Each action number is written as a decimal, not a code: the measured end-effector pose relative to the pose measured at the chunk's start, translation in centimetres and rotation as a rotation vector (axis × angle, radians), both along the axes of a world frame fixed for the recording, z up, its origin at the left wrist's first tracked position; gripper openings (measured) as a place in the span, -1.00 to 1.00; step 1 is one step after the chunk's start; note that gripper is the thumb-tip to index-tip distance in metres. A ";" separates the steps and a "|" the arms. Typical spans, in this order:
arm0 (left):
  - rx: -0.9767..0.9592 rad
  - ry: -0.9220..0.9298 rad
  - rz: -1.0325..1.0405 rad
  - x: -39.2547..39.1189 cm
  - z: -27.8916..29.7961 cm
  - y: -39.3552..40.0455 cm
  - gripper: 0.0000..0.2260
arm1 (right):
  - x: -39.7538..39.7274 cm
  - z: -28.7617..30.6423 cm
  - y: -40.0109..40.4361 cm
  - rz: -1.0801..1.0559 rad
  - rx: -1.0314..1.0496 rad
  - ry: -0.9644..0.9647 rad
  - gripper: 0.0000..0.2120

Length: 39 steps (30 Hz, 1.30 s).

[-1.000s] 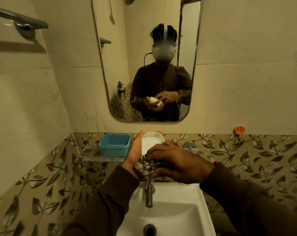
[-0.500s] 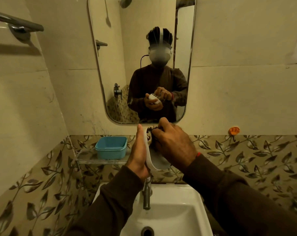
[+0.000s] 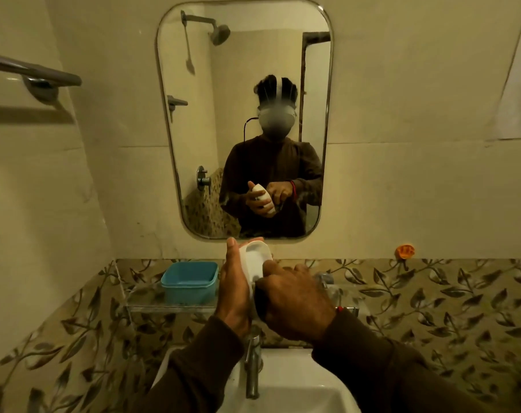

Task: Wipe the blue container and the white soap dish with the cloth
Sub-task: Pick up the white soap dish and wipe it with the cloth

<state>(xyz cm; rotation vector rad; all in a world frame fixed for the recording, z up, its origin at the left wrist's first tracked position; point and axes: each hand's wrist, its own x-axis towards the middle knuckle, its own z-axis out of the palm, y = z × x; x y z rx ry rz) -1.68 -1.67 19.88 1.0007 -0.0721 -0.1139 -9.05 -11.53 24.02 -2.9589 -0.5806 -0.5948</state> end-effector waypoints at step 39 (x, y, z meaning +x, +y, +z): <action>-0.028 0.096 -0.208 -1.3 0.4 -2.1 -0.32 | 2.8 1.9 -3.2 -0.104 0.272 -0.170 -0.79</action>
